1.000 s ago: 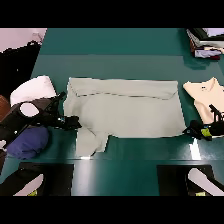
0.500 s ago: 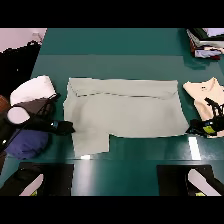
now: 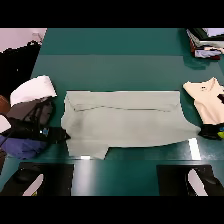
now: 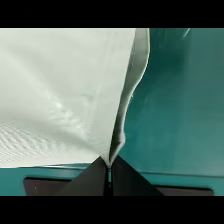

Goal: Fold the shirts.

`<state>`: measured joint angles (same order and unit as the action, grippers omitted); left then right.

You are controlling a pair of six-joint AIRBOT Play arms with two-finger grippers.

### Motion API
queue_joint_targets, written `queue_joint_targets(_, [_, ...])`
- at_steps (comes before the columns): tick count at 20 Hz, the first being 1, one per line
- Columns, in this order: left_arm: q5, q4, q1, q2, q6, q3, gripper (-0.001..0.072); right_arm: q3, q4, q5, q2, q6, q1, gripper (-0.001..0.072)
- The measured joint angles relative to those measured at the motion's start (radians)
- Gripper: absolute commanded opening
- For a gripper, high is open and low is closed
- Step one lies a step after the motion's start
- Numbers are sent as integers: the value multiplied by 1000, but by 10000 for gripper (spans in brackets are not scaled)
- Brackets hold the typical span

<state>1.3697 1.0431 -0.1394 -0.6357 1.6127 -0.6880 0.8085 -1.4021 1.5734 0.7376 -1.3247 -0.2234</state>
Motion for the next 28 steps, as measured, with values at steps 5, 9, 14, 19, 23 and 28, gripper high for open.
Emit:
queue_joint_targets(5, [-169, 128, 2, -190, -31, -146, 24, 195, -3, -71, 208, -24, 109, 16])
queue_joint_targets(9, [-330, 169, 2, -417, -43, -275, 25, 373, -3, -114, 449, -39, 158, 18])
queue_joint_targets(14, [-456, 188, 2, -659, -47, -438, 150, 572, 55, -134, 697, -46, 172, 271])
queue_joint_targets(19, [-506, 192, 3, -737, -47, -541, 539, 731, 171, -112, 861, -43, 132, 459])
queue_joint_targets(23, [-406, 185, 3, -751, -43, -625, 28, 721, 247, -76, 892, 5, 53, 573])
queue_joint_targets(28, [-313, 119, -6, -755, -67, -660, 33, 575, 343, -70, 907, 89, -65, 622])
